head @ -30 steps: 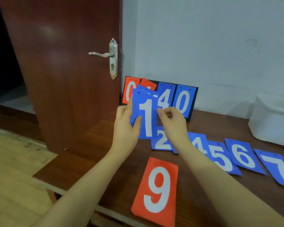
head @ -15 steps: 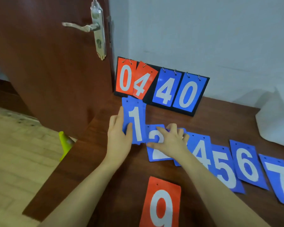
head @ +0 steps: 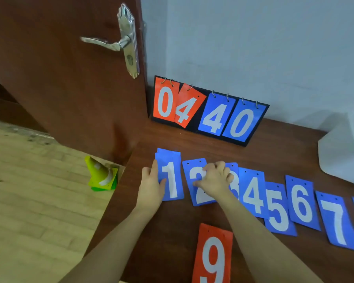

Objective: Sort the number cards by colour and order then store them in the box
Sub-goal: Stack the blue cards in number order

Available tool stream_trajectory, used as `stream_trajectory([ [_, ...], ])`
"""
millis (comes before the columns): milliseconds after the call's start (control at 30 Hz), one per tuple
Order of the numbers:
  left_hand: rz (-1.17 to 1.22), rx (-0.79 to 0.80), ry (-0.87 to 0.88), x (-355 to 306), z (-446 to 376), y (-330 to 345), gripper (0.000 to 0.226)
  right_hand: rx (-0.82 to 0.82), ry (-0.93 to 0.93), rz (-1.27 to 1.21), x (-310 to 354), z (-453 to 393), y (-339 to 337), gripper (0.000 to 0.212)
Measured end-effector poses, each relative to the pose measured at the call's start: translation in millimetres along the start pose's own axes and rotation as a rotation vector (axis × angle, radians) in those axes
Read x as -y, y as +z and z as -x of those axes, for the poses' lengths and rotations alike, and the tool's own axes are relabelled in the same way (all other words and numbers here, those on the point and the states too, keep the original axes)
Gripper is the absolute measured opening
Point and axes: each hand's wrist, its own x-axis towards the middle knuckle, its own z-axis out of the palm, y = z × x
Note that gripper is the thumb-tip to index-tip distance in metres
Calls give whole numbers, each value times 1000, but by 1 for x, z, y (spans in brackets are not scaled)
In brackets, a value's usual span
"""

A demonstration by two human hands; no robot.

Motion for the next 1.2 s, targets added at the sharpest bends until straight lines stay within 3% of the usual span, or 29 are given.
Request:
stream_trajectory([
  [200,35,3,45,6,-2,-4,62,-7,172,-26,6,3,4,87],
  [333,73,5,38,12,1,1,61,-65,164,-112,5,7,7,72],
  [400,116,-17,42,12,3,0,59,-126,66,-201,3,9,11,51],
  [533,222,-100,45,0,7,-9,56,-233,-122,-627,4,30,5,23],
  [667,309,-121,72,-26,22,-29,56,-454,-72,-1098,12,63,-30,15],
  [767,330,-114,140,-48,34,-41,56,-400,-21,-1325,20,86,-44,15],
  [967,393,-34,261,-82,50,-36,51,-415,-12,-1234,15,107,-49,21],
  [1133,417,-31,184,-108,49,-16,58,-286,78,-1196,-12,89,-56,22],
  [1200,385,-8,121,-120,48,-7,64,-240,8,-1188,-22,84,-62,23],
])
